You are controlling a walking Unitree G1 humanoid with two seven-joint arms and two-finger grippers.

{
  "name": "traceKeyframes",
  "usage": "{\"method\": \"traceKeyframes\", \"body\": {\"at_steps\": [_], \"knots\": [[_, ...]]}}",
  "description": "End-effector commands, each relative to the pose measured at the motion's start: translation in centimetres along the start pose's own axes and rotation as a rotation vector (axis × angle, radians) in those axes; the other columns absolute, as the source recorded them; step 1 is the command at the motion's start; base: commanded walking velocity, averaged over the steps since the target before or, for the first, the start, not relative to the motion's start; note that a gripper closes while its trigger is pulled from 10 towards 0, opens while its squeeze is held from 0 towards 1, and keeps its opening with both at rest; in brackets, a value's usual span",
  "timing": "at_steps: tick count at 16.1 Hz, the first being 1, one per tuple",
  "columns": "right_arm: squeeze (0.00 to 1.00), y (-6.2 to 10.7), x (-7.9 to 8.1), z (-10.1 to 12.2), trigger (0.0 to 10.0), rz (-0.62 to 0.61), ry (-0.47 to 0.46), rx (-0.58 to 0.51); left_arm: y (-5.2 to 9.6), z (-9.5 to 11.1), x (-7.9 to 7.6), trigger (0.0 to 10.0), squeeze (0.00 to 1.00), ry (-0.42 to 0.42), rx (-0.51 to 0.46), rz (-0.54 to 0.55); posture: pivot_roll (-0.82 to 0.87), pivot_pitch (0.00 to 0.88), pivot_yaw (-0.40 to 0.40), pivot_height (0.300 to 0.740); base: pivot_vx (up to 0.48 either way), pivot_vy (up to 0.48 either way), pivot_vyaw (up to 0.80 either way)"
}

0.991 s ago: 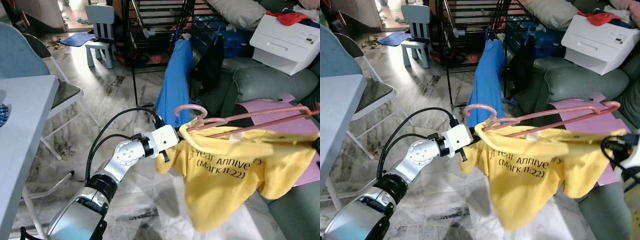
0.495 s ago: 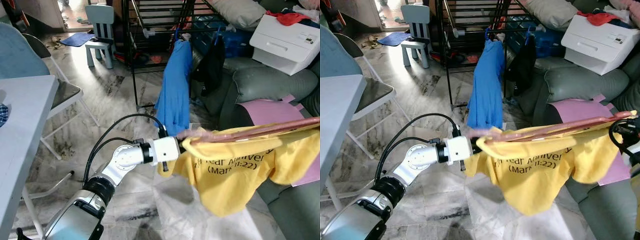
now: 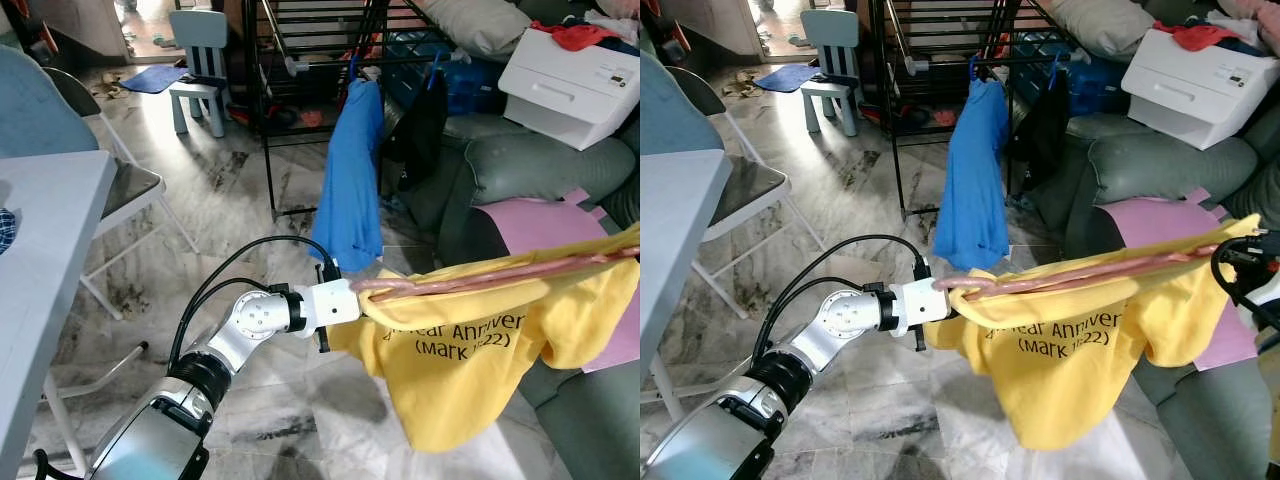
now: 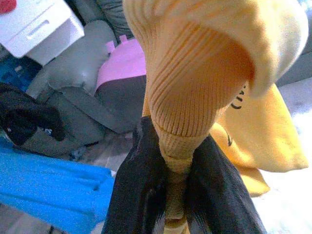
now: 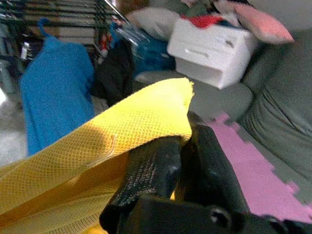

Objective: Hang hanger

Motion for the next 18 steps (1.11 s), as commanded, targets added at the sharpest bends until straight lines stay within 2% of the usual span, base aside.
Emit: {"method": "traceKeyframes", "body": {"at_steps": [1, 5, 7, 9, 11, 15, 16, 17, 18], "knots": [[0.00, 0.6, -1.4, 3.5, 0.0, -0.059, 0.078, -0.143, 1.3, -2.6, -0.2, 0.0, 0.00, 0.056, 0.122, -0.010, -0.04, 0.000, -0.043, 0.740, 0.000, 0.000, 0.00], [0.00, 0.1, 0.0, 4.0, 0.0, -0.019, 0.151, -0.157, 1.4, -4.0, -0.4, 0.0, 0.00, 0.048, 0.249, -0.019, -0.05, 0.000, -0.038, 0.740, 0.000, 0.000, 0.00], [0.00, -0.3, 0.8, 4.0, 0.0, -0.002, 0.224, -0.144, 1.4, -4.5, -0.6, 0.0, 0.00, 0.051, 0.303, -0.023, -0.05, 0.000, -0.037, 0.740, 0.000, 0.000, 0.00], [0.00, -0.8, 1.2, 3.8, 0.0, -0.007, 0.315, -0.116, 1.3, -5.0, -0.1, 0.0, 0.00, 0.073, 0.347, 0.048, -0.05, 0.000, -0.037, 0.740, 0.000, 0.000, 0.00], [0.00, -1.1, 1.5, 3.7, 0.0, -0.008, 0.355, -0.106, 1.4, -5.4, 0.0, 0.0, 0.00, 0.107, 0.374, 0.079, -0.05, 0.000, -0.038, 0.740, 0.000, 0.000, 0.00], [0.00, -1.9, 2.6, 3.4, 0.0, -0.002, 0.411, -0.104, 1.9, -6.4, 0.2, 0.0, 0.00, 0.099, 0.450, 0.122, -0.04, 0.000, -0.036, 0.740, 0.000, 0.000, 0.00], [0.00, -2.0, 2.7, 3.4, 0.0, -0.013, 0.436, -0.112, 1.9, -6.5, 0.5, 0.0, 0.00, 0.107, 0.449, 0.160, -0.04, 0.000, -0.035, 0.740, 0.000, 0.000, 0.00], [0.00, -2.1, 2.7, 3.4, 0.0, -0.032, 0.431, -0.122, 1.9, -6.2, 1.1, 0.0, 0.00, 0.133, 0.418, 0.246, -0.04, 0.000, -0.033, 0.740, 0.000, 0.000, 0.00], [0.00, -2.2, 2.1, 3.5, 0.0, -0.078, 0.428, -0.129, 2.0, -5.6, 2.5, 0.0, 0.00, 0.198, 0.357, 0.379, -0.04, 0.000, -0.036, 0.740, 0.000, 0.000, 0.00]]}}
Point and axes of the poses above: a point about 5 cm out from each wrist's last joint towards the gripper, its own y axis pointing back from the gripper into the wrist, its own z axis along the axis of the wrist's last joint, x = y × z, the point moved 2 cm from there along -y, pointing out of the wrist towards the gripper, and after that the axes turned 9 degrees about y, right-handed, at the moved point
